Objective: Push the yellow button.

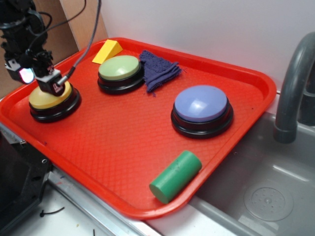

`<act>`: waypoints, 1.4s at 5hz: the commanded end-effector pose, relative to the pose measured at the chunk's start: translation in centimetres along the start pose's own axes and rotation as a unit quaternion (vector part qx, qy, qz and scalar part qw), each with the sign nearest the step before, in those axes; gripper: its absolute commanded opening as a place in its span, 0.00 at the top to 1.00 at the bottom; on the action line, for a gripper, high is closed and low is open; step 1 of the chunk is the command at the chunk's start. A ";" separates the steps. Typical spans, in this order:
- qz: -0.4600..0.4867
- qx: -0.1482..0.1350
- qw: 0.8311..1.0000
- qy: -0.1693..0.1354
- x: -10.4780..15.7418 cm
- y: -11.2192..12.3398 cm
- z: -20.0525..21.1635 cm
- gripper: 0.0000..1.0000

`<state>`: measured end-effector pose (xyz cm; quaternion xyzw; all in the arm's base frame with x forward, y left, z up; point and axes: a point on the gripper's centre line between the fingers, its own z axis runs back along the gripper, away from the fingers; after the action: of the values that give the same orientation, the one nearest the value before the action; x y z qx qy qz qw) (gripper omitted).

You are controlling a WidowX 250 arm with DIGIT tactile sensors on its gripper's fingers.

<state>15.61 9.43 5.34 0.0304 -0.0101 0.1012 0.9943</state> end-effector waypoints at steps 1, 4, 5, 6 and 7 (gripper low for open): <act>-0.008 0.007 1.000 0.006 0.5 0.0 -1.2 0.00; 0.004 0.007 1.000 -0.017 1.6 0.8 5.0 0.00; 0.009 0.005 1.000 -0.023 1.5 0.9 6.0 0.00; 0.011 0.001 1.000 -0.024 1.6 1.0 6.7 0.00; 0.010 0.003 1.000 -0.026 1.7 1.0 7.3 0.00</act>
<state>16.56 9.41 11.37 0.0228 -0.0076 0.1082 0.9938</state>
